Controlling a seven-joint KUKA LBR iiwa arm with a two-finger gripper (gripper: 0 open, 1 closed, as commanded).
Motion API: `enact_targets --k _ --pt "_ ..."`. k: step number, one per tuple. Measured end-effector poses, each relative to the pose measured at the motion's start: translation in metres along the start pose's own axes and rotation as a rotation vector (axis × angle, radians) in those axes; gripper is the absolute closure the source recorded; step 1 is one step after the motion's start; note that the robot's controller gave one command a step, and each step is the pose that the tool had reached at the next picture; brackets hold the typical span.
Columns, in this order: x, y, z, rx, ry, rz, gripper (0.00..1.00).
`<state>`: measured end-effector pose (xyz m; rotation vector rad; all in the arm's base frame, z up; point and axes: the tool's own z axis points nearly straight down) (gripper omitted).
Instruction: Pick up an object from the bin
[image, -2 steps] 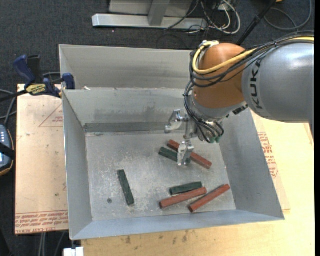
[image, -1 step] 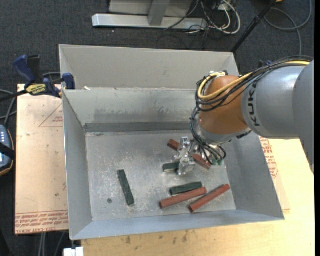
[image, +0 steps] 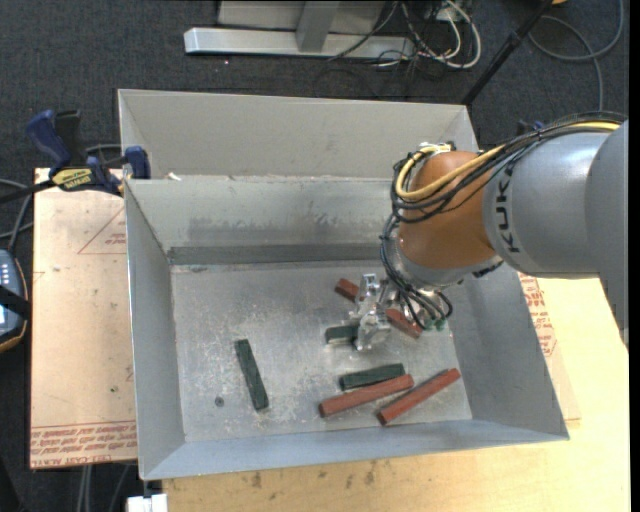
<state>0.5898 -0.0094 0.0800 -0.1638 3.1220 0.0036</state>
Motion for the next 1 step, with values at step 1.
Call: enact_targets --k 1 --pt "0.0014 -0.0115 -0.1254 0.0 0.012 -0.084 1.0"
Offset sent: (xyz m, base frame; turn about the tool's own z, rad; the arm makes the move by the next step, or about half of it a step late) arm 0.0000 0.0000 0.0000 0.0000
